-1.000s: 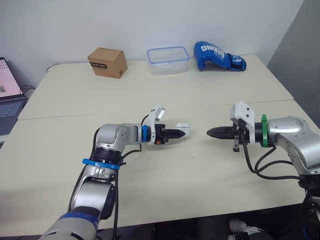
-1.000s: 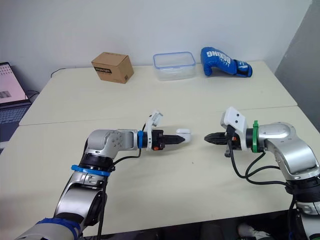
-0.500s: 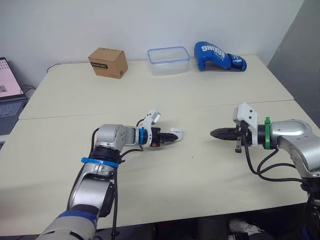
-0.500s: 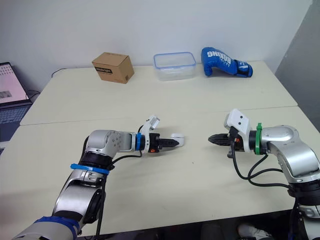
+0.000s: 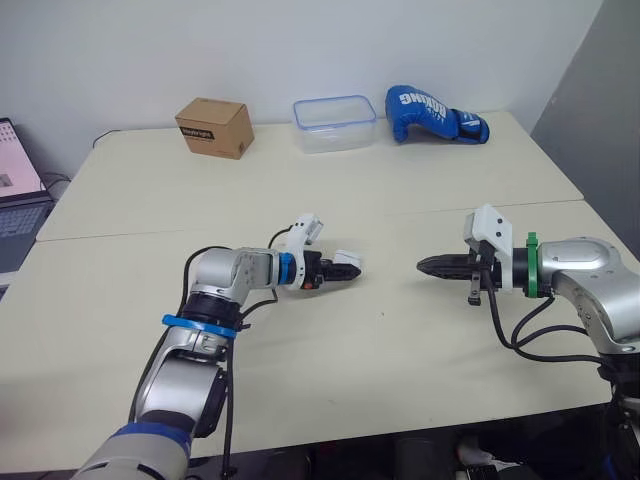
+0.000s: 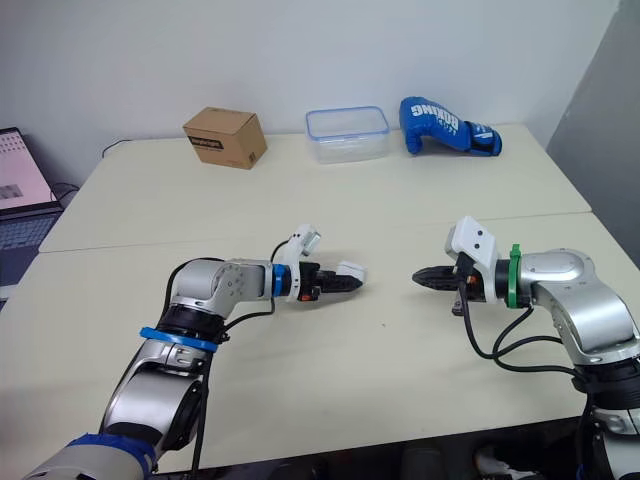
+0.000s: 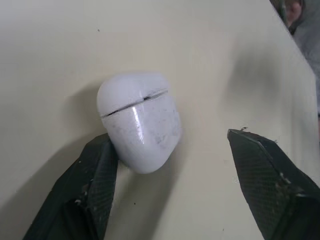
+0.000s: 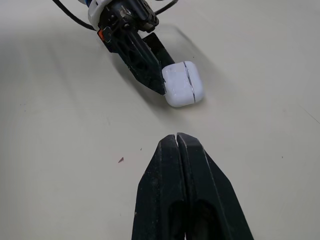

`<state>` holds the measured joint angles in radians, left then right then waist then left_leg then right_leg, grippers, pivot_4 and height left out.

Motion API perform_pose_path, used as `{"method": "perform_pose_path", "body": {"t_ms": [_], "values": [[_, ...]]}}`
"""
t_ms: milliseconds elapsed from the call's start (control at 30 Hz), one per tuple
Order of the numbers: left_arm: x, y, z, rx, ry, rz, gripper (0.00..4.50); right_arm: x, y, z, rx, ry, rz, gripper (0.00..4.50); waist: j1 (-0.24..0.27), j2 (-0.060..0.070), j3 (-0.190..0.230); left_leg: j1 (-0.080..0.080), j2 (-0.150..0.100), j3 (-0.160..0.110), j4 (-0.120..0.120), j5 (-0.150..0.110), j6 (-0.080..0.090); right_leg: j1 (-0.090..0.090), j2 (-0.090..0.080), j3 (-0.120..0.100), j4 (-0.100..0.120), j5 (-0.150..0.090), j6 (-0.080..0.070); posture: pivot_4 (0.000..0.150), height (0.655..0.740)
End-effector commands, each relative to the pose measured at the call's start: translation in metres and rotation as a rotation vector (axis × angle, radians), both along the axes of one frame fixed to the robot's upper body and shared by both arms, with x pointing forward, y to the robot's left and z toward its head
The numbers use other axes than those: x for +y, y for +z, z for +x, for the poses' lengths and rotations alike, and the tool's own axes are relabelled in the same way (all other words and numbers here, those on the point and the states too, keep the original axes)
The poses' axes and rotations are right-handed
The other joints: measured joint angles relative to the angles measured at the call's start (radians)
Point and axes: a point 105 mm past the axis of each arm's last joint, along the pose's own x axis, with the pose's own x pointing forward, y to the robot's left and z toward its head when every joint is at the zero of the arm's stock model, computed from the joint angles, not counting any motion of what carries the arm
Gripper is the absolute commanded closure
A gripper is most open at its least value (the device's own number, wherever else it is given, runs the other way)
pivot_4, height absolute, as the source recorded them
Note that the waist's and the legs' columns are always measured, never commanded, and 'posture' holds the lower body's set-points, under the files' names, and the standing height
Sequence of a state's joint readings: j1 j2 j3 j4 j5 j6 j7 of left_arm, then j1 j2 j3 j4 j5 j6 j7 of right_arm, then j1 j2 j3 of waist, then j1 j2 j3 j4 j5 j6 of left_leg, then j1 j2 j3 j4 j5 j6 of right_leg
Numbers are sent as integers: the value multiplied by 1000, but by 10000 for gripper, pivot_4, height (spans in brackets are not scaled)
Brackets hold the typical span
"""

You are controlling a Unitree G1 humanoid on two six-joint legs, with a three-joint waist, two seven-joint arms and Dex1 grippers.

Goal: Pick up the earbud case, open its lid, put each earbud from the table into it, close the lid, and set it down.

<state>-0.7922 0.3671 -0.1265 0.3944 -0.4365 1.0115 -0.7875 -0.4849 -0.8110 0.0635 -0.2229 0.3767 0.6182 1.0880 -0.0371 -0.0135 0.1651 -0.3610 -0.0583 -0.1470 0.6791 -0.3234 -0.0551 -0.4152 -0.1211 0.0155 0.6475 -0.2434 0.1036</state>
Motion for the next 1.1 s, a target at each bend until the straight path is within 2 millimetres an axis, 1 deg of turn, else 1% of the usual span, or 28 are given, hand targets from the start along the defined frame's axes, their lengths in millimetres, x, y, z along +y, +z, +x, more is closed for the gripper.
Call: {"method": "perform_pose_path", "body": {"t_ms": [33,133,367,467,533,733,900,967,1100], "values": [[45,-22,-3,9,101,195,10623,7,9,-3,-46,38,14,45000,-6,0,0,0,0,0,0,0,0,0,0,0,0,0,0,1500,7307],[59,-20,-12,-22,96,237,10623,8,7,-4,-46,41,23,45000,-13,1,0,0,0,0,-1,0,0,0,0,0,0,0,0,1500,7307],[78,-9,-31,-147,128,256,10623,10,7,-8,-60,16,81,45000,-12,1,-1,0,0,0,-1,0,0,-1,0,0,-1,0,0,1500,7307],[83,-3,-38,-256,188,232,10623,14,3,-20,-40,6,126,45000,-10,1,-1,-2,0,-1,-2,0,0,-2,0,0,-1,0,0,1500,7307],[86,-4,-46,-291,225,218,10623,18,-2,-28,-22,0,146,45000,-6,1,-1,-3,0,-1,-2,0,0,-3,0,1,-1,0,0,1500,7307],[98,0,-67,-518,368,168,10623,19,-18,-47,23,-77,193,45000,15,1,0,-3,0,0,-2,0,0,-4,-1,1,-1,0,0,1500,7307],[98,-13,-89,-554,408,161,10623,18,-29,-60,30,-132,207,45000,35,1,-1,-3,0,1,-1,0,0,-3,-1,1,-1,0,0,1500,7307],[97,-19,-97,-551,405,164,10623,16,-35,-63,27,-150,195,45000,36,1,-1,-3,0,1,-1,0,1,-2,-1,1,-2,0,0,1500,7307],[97,-24,-107,-544,427,164,10623,12,-45,-64,32,-168,172,45000,35,1,-1,-1,0,1,-1,-1,1,0,-1,0,-2,0,0,1500,7307]]}}
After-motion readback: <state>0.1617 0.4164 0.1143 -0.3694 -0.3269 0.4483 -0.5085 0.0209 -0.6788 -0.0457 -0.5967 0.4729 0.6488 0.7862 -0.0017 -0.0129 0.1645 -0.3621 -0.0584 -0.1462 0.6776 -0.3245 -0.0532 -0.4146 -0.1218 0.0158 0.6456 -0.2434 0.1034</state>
